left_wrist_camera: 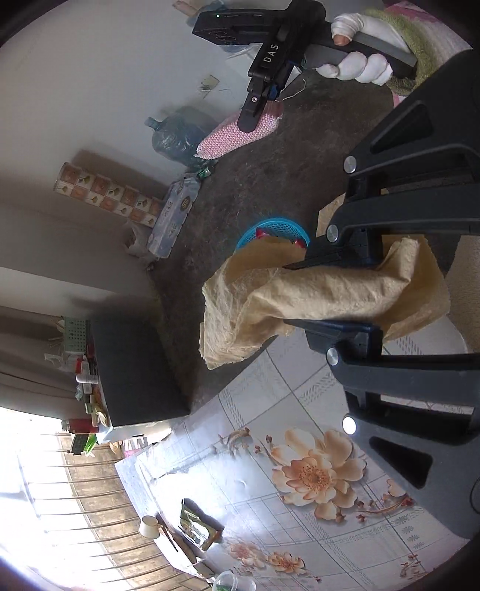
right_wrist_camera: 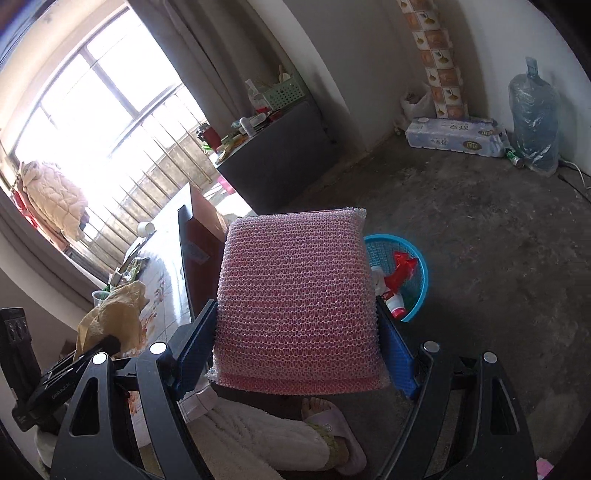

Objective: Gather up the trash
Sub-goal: 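Carry the tan cloth and pink pad to the basket and release both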

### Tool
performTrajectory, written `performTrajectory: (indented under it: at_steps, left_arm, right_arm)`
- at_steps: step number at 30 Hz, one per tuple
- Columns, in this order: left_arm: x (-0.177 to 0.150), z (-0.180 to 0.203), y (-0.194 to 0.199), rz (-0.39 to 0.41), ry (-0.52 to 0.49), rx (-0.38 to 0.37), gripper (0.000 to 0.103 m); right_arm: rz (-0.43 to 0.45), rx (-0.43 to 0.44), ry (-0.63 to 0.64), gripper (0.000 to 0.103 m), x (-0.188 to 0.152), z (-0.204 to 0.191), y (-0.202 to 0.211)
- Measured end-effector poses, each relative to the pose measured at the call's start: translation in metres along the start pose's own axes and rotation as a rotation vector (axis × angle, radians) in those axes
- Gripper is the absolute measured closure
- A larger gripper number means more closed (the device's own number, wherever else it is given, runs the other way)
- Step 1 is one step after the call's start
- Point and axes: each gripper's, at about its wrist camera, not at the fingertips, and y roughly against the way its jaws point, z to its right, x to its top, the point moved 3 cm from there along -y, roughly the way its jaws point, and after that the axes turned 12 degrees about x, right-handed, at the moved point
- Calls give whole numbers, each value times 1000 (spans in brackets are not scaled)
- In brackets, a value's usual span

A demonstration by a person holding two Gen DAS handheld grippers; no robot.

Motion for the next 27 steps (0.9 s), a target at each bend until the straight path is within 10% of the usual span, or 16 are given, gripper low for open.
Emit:
performTrajectory:
  at_steps: [16,18,20,27]
  left_arm:
    - [25,120,-226,-311,-59,-8,83]
    - [29,123,-252,-318,-58,-3,72]
    - [31,123,-277,-335,-43,32,40]
    - [36,92,-288,-355,153,5,36]
  right_arm:
    - [-195,40,-355,24,37,147,-167]
    - [-224,31,-378,23,44,169,-200]
    - [-265,12,-394,22,44,190,-230]
    - [-299,-42,-402,22,28,213,-258]
